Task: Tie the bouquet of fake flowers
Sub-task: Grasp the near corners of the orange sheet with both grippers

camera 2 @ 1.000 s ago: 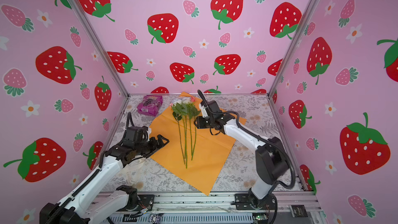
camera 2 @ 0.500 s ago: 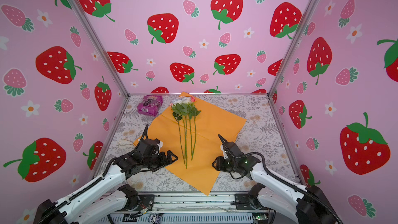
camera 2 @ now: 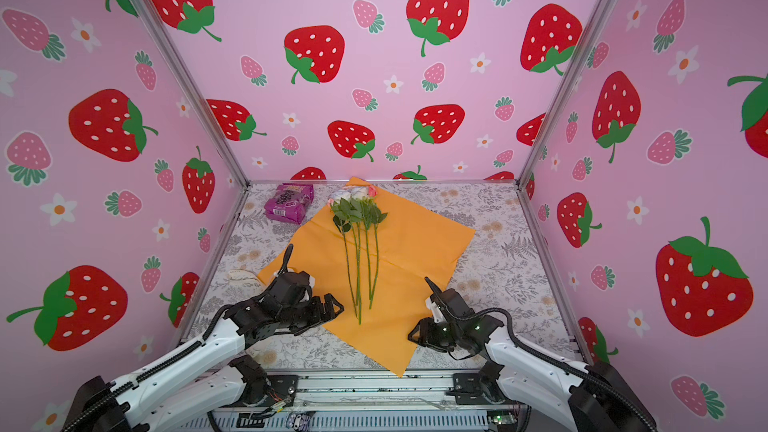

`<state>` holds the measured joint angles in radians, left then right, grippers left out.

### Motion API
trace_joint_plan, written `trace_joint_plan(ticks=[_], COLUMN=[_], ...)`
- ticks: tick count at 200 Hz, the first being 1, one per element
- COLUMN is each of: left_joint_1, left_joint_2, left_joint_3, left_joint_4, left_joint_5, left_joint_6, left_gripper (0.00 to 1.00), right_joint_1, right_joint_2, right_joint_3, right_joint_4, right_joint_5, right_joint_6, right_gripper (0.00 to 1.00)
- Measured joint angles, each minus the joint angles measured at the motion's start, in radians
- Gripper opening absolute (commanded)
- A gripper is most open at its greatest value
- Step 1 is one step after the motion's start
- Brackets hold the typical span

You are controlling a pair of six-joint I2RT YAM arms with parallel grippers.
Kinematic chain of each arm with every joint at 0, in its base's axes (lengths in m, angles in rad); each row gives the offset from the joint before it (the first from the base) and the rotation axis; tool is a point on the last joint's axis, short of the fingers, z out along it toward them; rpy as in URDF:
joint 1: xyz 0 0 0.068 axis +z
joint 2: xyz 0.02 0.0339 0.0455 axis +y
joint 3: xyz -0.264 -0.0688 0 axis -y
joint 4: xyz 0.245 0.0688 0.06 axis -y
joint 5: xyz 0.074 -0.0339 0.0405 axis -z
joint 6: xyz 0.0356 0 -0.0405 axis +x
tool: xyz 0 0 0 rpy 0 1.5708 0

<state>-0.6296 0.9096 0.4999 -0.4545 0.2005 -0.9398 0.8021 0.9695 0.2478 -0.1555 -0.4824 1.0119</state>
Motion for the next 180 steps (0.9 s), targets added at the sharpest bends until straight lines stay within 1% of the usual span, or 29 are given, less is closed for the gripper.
trace_joint_plan(ticks=[3, 7, 21, 46, 68, 107, 142, 180], left_joint_1=[0.0, 0.0, 0.0, 0.0, 0.0, 0.0, 0.0, -0.013], left_joint_2=[0.0, 0.0, 0.0, 0.0, 0.0, 0.002, 0.024, 0.093], left_joint_3=[0.0, 0.0, 0.0, 0.016, 0.039, 0.059, 0.066, 0.066], left_joint_4=[0.0, 0.0, 0.0, -0.018, -0.023, -0.022, -0.014, 0.039], left_joint_5=[-0.002, -0.003, -0.01, -0.018, -0.028, -0.028, -0.016, 0.032], left_joint_6=[0.0, -0.001, -0.002, -0.003, 0.001, 0.024, 0.047, 0.081], left_gripper=[1.0, 1.0, 1.0, 1.0, 1.0, 1.0, 1.0, 0.99], right_joint_1=[0.0, 0.0, 0.001, 0.001, 0.001, 0.001, 0.0, -0.039], right_joint_2=[0.009, 0.021, 0.053, 0.1, 0.164, 0.254, 0.388, 0.485], right_joint_3=[0.0, 0.0, 0.0, 0.003, 0.039, 0.151, 0.269, 0.312], right_joint_4=[0.018, 0.037, 0.104, 0.212, 0.298, 0.377, 0.444, 0.481], right_joint_5=[-0.008, -0.016, -0.038, -0.055, -0.08, -0.095, -0.11, -0.101], right_joint_6=[0.003, 0.006, 0.019, 0.042, 0.051, 0.042, 0.029, 0.019], right_gripper=[0.51, 0.55, 0.56, 0.58, 0.58, 0.61, 0.62, 0.65])
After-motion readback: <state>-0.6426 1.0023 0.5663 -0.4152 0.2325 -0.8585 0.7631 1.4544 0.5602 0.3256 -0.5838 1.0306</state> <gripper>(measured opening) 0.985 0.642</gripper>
